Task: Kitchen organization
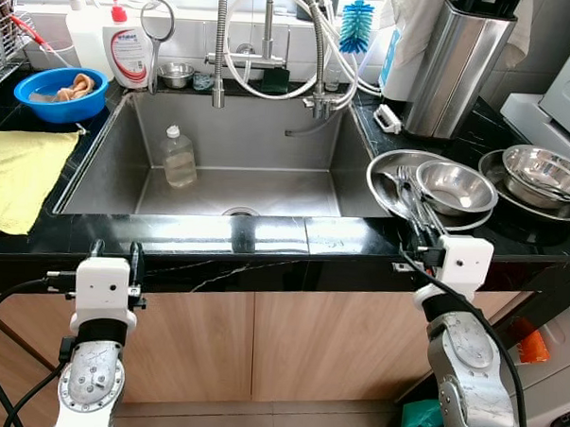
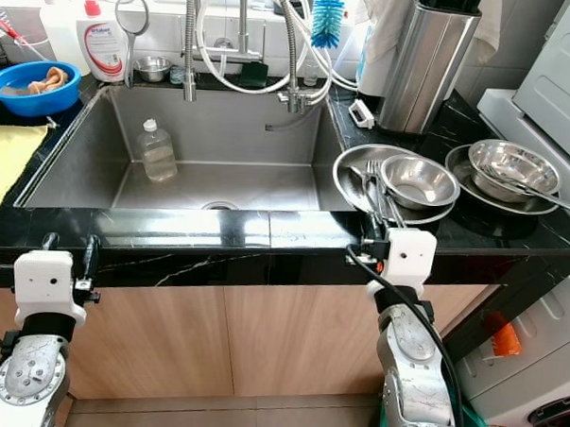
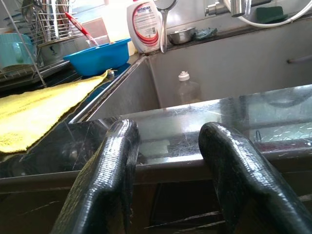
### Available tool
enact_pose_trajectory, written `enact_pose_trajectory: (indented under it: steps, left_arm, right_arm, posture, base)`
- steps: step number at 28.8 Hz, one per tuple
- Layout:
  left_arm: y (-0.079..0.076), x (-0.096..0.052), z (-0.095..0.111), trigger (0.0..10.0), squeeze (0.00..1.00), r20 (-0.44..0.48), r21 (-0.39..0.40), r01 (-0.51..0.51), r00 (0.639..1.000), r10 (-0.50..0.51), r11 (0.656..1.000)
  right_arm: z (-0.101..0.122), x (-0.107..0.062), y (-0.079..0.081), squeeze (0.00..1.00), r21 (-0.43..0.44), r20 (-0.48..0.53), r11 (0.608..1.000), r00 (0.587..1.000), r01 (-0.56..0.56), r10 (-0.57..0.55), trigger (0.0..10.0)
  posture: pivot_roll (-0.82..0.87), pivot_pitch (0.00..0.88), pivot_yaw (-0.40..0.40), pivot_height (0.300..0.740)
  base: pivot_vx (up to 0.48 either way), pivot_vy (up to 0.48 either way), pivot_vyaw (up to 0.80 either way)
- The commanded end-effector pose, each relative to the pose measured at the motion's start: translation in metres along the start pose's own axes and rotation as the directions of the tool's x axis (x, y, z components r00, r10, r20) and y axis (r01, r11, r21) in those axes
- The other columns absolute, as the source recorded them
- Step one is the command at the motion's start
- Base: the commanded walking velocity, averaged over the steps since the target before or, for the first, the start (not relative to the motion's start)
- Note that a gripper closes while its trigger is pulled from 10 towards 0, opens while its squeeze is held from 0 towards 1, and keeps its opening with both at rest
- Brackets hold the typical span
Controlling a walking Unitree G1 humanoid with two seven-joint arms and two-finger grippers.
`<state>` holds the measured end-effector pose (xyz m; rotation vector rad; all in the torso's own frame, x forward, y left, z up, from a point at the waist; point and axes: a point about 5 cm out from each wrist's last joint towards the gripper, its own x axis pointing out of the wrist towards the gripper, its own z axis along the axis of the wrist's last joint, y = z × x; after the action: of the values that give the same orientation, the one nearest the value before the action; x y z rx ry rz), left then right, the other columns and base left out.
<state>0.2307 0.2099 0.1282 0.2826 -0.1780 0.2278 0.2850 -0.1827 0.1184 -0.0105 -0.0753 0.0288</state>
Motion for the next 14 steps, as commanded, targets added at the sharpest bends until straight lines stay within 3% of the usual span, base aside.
enact_pose_trajectory:
  steps: [1, 2, 3, 4, 6, 7, 8, 9, 14]
  left_arm:
    - [-0.0016, 0.0, -0.0002, 10.0, 0.0, 0.001, 0.011, 0.013, 1.0, -0.013, 1.0]
    - [-0.0016, -0.0001, -0.0003, 10.0, 0.0, 0.001, 0.011, 0.014, 1.0, -0.014, 1.0]
    - [-0.0016, -0.0001, -0.0003, 10.0, 0.0, 0.001, 0.011, 0.014, 1.0, -0.014, 1.0]
    - [-0.0015, -0.0001, -0.0003, 10.0, 0.0, 0.001, 0.011, 0.014, 1.0, -0.014, 1.0]
    - [-0.0018, -0.0002, -0.0003, 10.0, 0.0, 0.001, 0.01, 0.013, 1.0, -0.013, 1.0]
    - [-0.0018, -0.0002, -0.0004, 10.0, 0.0, 0.0, 0.01, 0.013, 1.0, -0.013, 1.0]
    - [-0.0019, -0.0003, -0.0004, 10.0, 0.0, 0.0, 0.01, 0.014, 1.0, -0.014, 1.0]
    - [-0.0018, -0.0003, -0.0005, 10.0, 0.0, 0.0, 0.01, 0.014, 1.0, -0.014, 1.0]
    - [-0.0017, -0.0007, -0.0007, 10.0, 0.0, -0.001, 0.012, 0.014, 1.0, -0.014, 1.0]
  right_arm:
    - [0.0005, 0.0022, -0.0019, 0.0, 0.0, 0.0, 1.0, 1.0, 0.008, -0.008, 10.0]
    - [0.0006, 0.0022, -0.0021, 0.24, 0.0, 0.001, 1.0, 1.0, 0.009, -0.009, 10.0]
    - [0.0006, 0.0022, -0.0024, 0.83, 0.001, 0.002, 1.0, 1.0, 0.012, -0.012, 10.0]
    - [0.0007, 0.0023, -0.0026, 1.0, 0.002, 0.002, 1.0, 1.0, 0.014, -0.014, 10.0]
    - [0.0007, 0.0022, -0.0034, 1.0, -0.003, 0.002, 1.0, 1.0, 0.019, -0.019, 10.0]
    - [0.0006, 0.0022, -0.0035, 0.94, -0.007, 0.0, 1.0, 1.0, 0.02, -0.02, 10.0]
    - [0.0006, 0.0023, -0.0035, 0.94, -0.009, 0.0, 1.0, 1.0, 0.019, -0.019, 10.0]
    - [0.0002, 0.0024, -0.0032, 0.0, -0.011, -0.003, 1.0, 1.0, 0.018, -0.018, 10.0]
    - [-0.0007, 0.0025, -0.0021, 0.0, -0.012, -0.008, 1.0, 1.0, 0.015, -0.015, 10.0]
  posture:
    - [-0.06, 0.0, -0.06, 0.74]
    - [-0.06, 0.0, -0.06, 0.74]
    - [-0.06, 0.0, -0.06, 0.74]
    - [-0.06, 0.0, -0.06, 0.74]
    - [-0.06, 0.0, -0.06, 0.74]
    - [-0.06, 0.0, -0.061, 0.74]
    - [-0.06, 0.0, -0.061, 0.74]
    - [-0.06, 0.0, -0.061, 0.74]
    - [-0.06, 0.0, -0.061, 0.74]
  base:
    - [0.0, 0.0, 0.0]
    - [0.0, 0.0, 0.0]
    - [0.0, 0.0, 0.0]
    - [0.0, 0.0, 0.0]
    - [0.0, 0.0, 0.0]
    - [0.0, 0.0, 0.0]
    - [0.0, 0.0, 0.0]
    - [0.0, 0.0, 0.0]
    - [0.0, 0.0, 0.0]
